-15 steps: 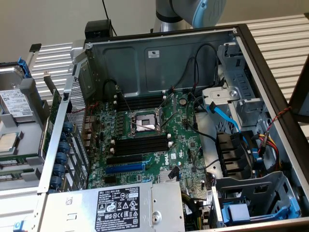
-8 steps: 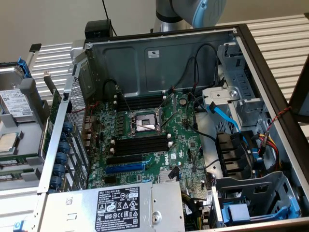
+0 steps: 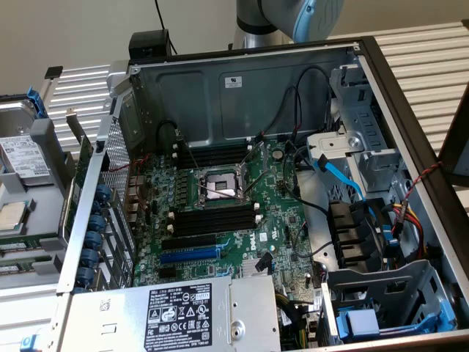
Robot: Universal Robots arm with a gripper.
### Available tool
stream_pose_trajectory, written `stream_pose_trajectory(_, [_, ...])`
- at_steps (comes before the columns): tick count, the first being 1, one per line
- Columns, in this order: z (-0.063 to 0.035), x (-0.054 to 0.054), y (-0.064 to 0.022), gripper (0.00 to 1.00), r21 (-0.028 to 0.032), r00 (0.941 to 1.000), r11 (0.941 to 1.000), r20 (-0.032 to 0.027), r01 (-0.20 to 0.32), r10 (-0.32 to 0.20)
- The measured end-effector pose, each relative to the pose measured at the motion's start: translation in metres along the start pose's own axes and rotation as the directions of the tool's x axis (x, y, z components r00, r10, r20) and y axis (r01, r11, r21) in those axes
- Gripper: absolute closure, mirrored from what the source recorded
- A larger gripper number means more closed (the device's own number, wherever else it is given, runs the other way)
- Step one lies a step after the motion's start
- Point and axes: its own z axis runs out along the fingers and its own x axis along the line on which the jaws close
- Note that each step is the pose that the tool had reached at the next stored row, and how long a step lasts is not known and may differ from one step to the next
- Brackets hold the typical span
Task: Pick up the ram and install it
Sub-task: 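Pick up the ram and move it above insertion slot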
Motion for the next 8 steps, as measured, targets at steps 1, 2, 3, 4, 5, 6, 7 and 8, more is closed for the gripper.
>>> stream_pose_trajectory(1, [0.0013,0.0,-0.0001,0.64,0.0023,1.0,1.0,-0.0001,0.0,0.0])
stream_pose_trajectory(2, [0.0025,0.0,-0.0002,0.64,0.0047,1.0,1.0,-0.0002,0.0,0.0])
stream_pose_trajectory(3, [0.0038,0.0,-0.0002,0.64,0.0069,1.0,1.0,-0.0004,0.0,0.0])
stream_pose_trajectory(4, [0.0053,0.0,-0.0002,0.64,0.009,1.0,1.0,-0.0004,0.0,0.0])
stream_pose_trajectory(5, [0.007,0.0,-0.0001,0.64,0.0105,1.0,0.9999,-0.0005,0.0,0.0])
stream_pose_trajectory(6, [0.0087,0.001,-0.0001,0.64,0.0118,1.0,0.9999,-0.0005,0.0,0.0])
stream_pose_trajectory(7, [0.0105,0.001,0.0,0.64,0.0132,1.0,0.9999,-0.0005,0.0,0.0])
stream_pose_trajectory(8, [0.0123,0.001,-0.0001,0.64,0.0142,1.0,0.9999,-0.0005,0.0,0.0])
